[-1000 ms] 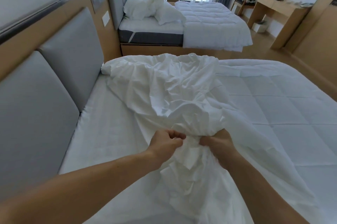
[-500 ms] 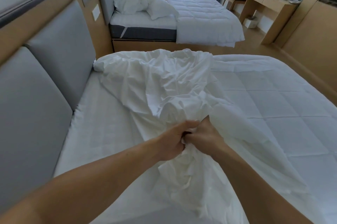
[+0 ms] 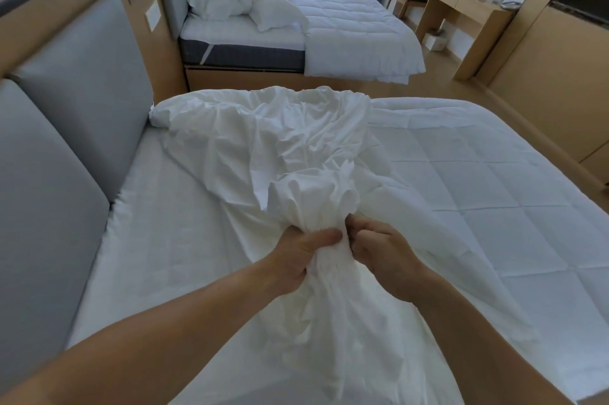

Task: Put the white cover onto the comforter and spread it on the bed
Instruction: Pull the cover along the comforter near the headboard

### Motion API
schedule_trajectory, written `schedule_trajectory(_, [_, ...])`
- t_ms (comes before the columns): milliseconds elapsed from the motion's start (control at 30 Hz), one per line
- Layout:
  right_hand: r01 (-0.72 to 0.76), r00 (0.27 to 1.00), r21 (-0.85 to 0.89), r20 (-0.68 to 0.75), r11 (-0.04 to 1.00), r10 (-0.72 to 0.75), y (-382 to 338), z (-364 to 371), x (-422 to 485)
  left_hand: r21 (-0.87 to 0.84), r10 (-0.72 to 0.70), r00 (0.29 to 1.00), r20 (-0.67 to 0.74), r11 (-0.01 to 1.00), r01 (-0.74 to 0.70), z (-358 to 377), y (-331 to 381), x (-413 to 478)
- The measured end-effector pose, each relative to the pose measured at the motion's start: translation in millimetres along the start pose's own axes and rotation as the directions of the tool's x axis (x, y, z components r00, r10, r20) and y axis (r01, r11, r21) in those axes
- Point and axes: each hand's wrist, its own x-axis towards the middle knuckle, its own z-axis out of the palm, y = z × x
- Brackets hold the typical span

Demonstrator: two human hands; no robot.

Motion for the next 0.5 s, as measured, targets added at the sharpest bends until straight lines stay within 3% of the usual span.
schedule_trajectory(133, [-0.027, 0.998, -0.087, 0.049, 0.996, 0.032, -3, 6, 8, -0.01, 0.064, 0.997, -0.038, 0.998, -0.064, -5, -4, 2])
schedule_trajectory(267, [-0.021, 0.97, 0.055, 0.244, 0.998, 0.007, -12, 6, 18, 0.094, 0.152, 0.988, 0.015, 0.984, -0.153, -1, 4, -10])
schedule_trajectory(367, [-0.06, 0.938, 0.137, 0.348, 0.989, 0.009, -17, 7, 26, 0.194, 0.176, 0.976, -0.127, 0.97, -0.149, 1, 4, -13])
schedule_trajectory(433, [-0.079, 0.913, 0.083, 0.405, 0.993, 0.039, -17, 4, 33, 0.196, 0.188, 0.96, -0.207, 0.969, -0.148, 1, 2, -13])
schedule_trajectory(500, [-0.111, 0.9, -0.09, 0.412, 0.99, 0.139, -12, -7, 44, 0.2, 0.22, 0.937, -0.272, 0.965, -0.169, 2, -2, -14])
